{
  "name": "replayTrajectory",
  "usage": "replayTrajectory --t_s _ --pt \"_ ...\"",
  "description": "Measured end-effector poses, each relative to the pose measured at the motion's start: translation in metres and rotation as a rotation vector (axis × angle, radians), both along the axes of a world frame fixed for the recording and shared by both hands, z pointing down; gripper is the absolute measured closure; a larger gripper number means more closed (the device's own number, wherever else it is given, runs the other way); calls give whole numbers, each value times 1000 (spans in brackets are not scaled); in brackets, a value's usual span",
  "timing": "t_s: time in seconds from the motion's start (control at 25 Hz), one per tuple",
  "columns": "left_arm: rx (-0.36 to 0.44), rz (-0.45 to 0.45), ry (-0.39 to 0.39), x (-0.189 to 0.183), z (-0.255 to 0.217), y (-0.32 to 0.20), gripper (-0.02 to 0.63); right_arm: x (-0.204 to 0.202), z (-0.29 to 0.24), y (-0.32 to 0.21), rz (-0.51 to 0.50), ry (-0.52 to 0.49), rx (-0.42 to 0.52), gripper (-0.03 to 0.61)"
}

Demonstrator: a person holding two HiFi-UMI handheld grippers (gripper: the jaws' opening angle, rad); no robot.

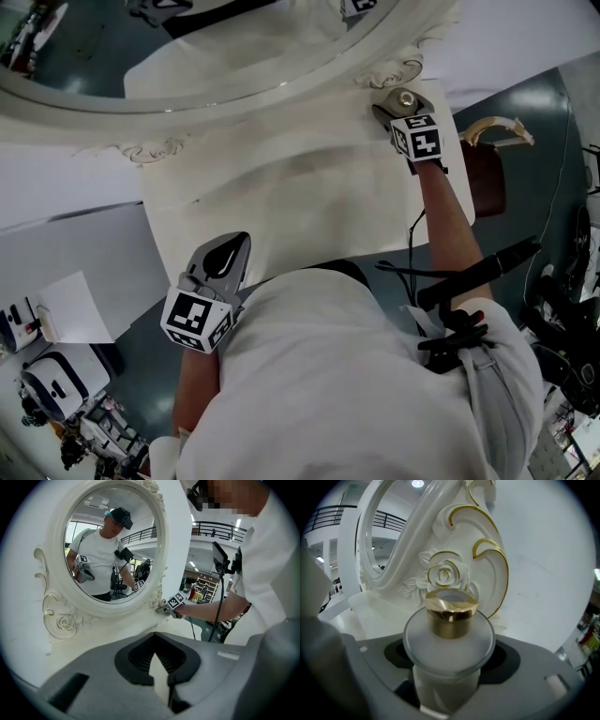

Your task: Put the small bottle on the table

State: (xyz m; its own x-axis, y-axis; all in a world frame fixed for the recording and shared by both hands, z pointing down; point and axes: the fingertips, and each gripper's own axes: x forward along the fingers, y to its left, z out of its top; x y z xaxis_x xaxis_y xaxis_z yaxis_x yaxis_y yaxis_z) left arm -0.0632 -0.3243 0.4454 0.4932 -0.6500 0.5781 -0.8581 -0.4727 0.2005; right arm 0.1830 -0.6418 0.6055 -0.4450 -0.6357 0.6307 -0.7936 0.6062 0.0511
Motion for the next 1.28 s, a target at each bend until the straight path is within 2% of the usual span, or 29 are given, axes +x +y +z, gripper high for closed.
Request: replayTrajectory --t_s 0.44,0.76,0.96,1.28 --pt "32 32 14 -8 -4 24 611 19 -5 28 78 11 -10 207" --pt "67 57 21 -22 -12 54 611 21 -14 70 115 28 -22 213" --pt "83 73 35 -32 -14 76 611 20 -21 103 135 41 -19 246" --pt "113 100 56 -51 -13 114 611 8 -33 165 162 60 13 386"
